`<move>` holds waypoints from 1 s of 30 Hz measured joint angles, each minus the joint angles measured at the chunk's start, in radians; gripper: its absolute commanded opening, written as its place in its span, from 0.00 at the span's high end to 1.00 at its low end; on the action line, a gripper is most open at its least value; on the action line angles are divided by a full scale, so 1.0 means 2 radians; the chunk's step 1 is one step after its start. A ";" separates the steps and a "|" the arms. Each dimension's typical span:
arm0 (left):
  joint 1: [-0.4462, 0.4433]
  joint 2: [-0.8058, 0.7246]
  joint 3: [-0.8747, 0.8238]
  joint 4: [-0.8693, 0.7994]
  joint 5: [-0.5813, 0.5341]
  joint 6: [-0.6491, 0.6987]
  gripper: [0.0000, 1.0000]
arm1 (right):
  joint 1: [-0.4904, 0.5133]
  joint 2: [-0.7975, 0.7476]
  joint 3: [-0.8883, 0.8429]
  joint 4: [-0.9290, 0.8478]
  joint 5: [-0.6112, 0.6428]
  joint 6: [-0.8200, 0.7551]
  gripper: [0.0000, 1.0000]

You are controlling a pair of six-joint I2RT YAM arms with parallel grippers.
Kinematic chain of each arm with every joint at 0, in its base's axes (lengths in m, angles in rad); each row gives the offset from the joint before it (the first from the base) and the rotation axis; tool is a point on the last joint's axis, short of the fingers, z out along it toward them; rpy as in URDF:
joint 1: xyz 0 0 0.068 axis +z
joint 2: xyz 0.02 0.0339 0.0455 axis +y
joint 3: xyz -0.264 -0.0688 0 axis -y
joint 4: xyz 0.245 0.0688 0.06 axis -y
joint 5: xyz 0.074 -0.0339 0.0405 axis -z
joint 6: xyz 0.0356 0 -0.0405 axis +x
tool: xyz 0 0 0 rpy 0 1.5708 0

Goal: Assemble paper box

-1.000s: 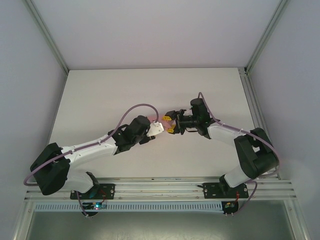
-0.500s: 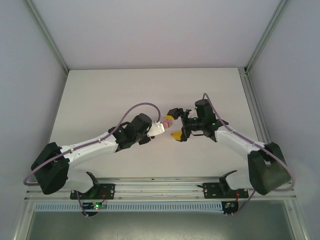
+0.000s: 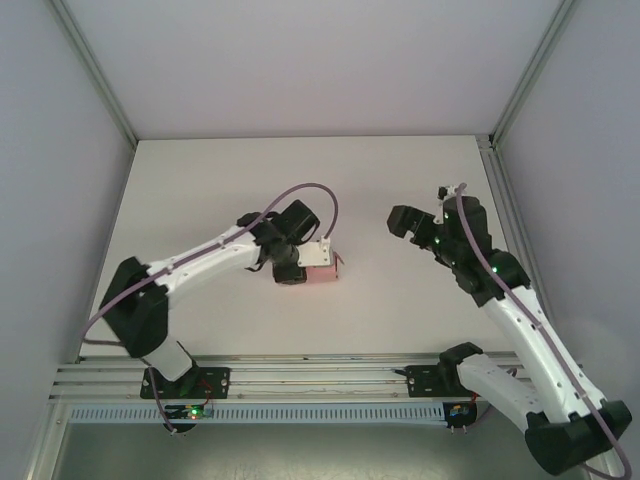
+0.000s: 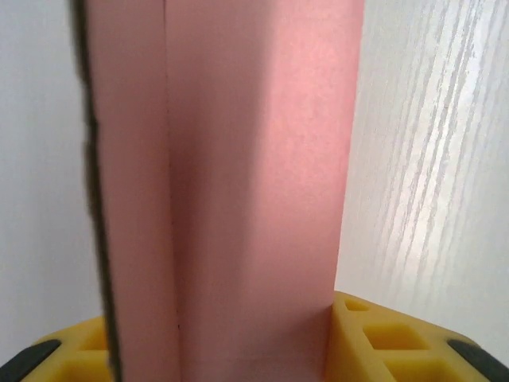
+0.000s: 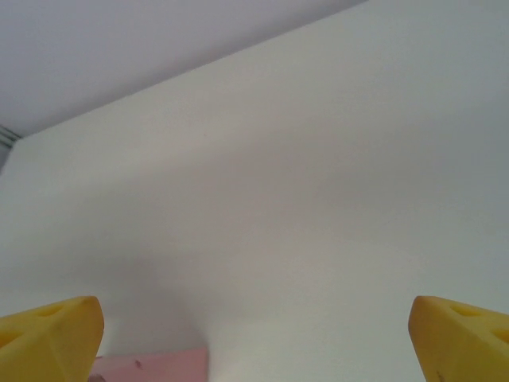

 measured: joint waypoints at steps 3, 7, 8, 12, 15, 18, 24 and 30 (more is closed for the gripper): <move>0.003 0.020 0.023 -0.019 0.011 0.002 0.56 | -0.007 -0.015 -0.071 0.050 -0.040 -0.028 0.06; 0.006 0.025 0.029 -0.026 0.026 0.011 0.53 | -0.004 0.004 -0.100 0.083 -0.116 -0.046 0.20; 0.007 0.025 0.029 -0.028 0.030 0.013 0.53 | 0.001 0.010 -0.100 0.093 -0.131 -0.050 0.23; 0.011 0.026 0.029 -0.033 0.047 0.023 0.52 | 0.036 0.040 -0.100 0.122 -0.170 -0.070 0.34; 0.015 0.027 0.029 -0.033 0.058 0.026 0.52 | 0.067 0.082 -0.091 0.121 -0.177 -0.088 0.36; 0.019 0.028 0.029 -0.033 0.067 0.028 0.51 | 0.104 0.120 -0.072 0.113 -0.175 -0.107 0.44; 0.023 0.029 0.029 -0.033 0.080 0.031 0.50 | 0.142 0.174 -0.043 0.107 -0.152 -0.130 0.59; 0.023 0.034 0.029 -0.033 0.087 0.033 0.49 | 0.149 0.210 -0.026 0.105 -0.147 -0.131 0.88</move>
